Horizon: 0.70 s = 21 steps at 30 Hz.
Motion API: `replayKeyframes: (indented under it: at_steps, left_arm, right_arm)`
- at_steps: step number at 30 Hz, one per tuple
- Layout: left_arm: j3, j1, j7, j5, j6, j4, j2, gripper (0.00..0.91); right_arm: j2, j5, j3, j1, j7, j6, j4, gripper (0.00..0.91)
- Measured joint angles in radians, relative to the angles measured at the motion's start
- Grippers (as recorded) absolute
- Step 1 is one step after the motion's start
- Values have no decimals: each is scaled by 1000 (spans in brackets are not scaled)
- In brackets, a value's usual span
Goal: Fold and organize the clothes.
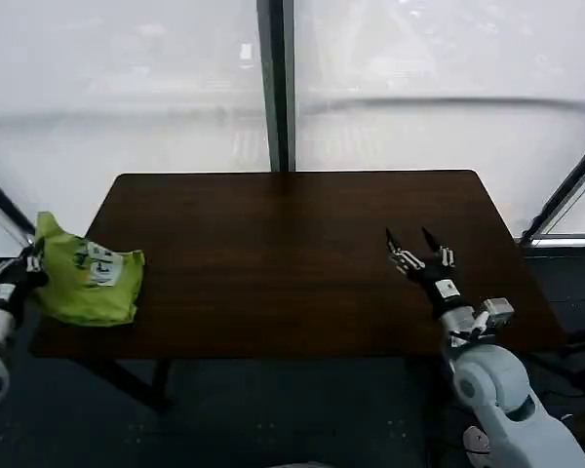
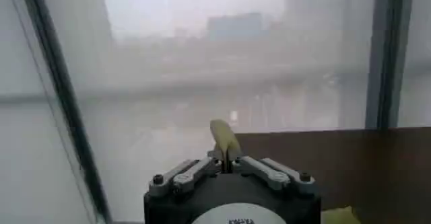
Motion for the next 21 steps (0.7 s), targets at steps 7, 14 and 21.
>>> replayKeyframes:
  at_steps: [7, 14, 21]
  left_arm:
    - [261, -130, -120, -47, 41, -54, -119, 0]
    - [557, -346, -153, -44, 31, 26, -259, 0]
    - [727, -453, -134, 50, 19, 215, -483, 878]
  right_arm:
    - [1, -28, 63, -76, 5, -5, 42, 878]
    - [40, -89, 113, -165, 4, -9, 73, 878]
    - [44, -136, 96, -155, -1, -31, 53, 878]
